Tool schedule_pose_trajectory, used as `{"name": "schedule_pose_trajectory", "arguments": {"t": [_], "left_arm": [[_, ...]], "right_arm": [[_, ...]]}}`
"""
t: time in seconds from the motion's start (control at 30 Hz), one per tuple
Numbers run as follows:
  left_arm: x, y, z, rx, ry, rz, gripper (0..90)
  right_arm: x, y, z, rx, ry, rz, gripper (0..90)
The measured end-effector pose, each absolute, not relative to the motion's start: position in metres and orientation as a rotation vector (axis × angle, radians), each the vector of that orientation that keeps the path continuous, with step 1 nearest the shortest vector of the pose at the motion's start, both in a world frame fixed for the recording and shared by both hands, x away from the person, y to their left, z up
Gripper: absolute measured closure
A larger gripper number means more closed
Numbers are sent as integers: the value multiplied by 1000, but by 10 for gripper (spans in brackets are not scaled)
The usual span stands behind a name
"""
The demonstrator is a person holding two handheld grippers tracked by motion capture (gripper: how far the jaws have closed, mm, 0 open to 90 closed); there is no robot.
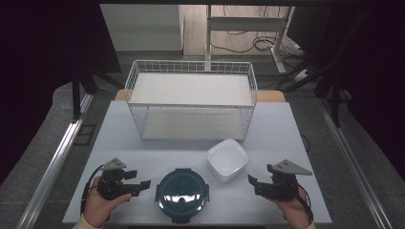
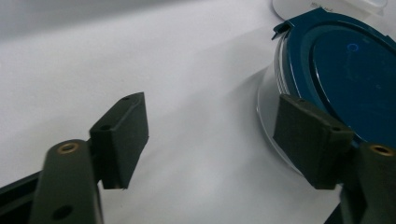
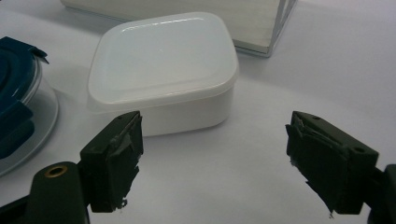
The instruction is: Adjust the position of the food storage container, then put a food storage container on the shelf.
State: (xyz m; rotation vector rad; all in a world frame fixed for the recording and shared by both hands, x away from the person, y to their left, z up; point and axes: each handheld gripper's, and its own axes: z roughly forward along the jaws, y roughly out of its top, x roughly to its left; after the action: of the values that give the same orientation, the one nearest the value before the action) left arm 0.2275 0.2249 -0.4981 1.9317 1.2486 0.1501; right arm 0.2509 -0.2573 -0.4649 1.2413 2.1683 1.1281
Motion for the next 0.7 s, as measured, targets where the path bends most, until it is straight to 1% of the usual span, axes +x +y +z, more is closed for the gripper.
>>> {"name": "schedule_pose_trajectory", "arguments": {"t": [0.2, 0.37, 0.4, 0.5, 0.6, 0.7], "left_arm": [[229, 224, -496, 1924, 1256, 138, 178], [230, 225, -497, 1922, 1259, 127, 137], [229, 225, -496, 1907, 1263, 106, 130], [228, 225, -495, 1901, 1255, 85, 115], [228, 223, -496, 1891, 1241, 34, 97], [228, 222, -496, 1877, 1218, 6, 109]], "right_arm": [[246, -254, -465, 1225, 2193, 1142, 181], [244, -250, -466, 1242, 2217, 1181, 171], [243, -248, -467, 1251, 2225, 1203, 167], [240, -244, -466, 1263, 2241, 1241, 160], [232, -234, -466, 1255, 2272, 1280, 156], [227, -225, -469, 1252, 2302, 1286, 152]]}}
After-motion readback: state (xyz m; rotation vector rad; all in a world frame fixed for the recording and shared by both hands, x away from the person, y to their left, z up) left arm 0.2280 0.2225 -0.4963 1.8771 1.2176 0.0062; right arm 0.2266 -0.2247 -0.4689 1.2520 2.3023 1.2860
